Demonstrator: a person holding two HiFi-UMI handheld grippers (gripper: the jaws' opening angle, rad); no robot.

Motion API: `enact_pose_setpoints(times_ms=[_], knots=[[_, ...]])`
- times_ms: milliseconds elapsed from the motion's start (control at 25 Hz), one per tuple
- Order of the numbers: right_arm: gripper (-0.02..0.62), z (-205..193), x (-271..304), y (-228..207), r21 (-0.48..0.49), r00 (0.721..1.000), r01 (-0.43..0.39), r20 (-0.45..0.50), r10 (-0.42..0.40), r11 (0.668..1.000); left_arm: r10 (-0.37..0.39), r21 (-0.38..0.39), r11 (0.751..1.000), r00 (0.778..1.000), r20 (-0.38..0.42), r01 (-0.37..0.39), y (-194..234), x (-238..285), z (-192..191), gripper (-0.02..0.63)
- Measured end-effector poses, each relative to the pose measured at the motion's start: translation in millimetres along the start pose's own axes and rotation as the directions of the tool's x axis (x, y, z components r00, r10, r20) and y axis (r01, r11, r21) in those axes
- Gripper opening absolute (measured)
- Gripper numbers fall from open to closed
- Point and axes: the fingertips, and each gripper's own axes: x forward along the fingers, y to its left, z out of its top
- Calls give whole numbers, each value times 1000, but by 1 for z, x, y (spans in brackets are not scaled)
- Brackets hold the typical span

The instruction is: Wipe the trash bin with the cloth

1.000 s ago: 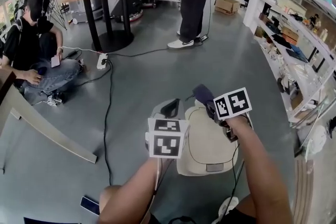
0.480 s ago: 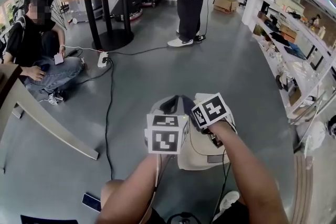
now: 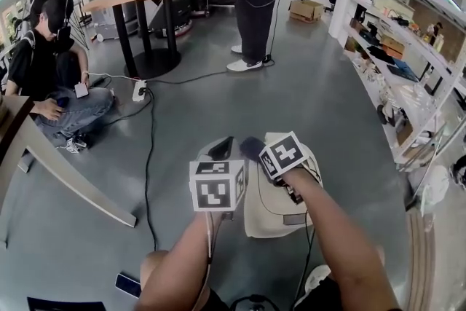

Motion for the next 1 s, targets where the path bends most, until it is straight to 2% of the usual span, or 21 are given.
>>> enact_pose_setpoints(times_ms=[880,1000], knots=[[91,-46,-21,-88,180,994,107,0,-109,978,-55,73,996,997,-58,59,-36,7,-21,0],[91,-52,-21,-99,208,992,121,-2,-123,971,-67,57,996,996,-61,70,-35,9,-23,0]])
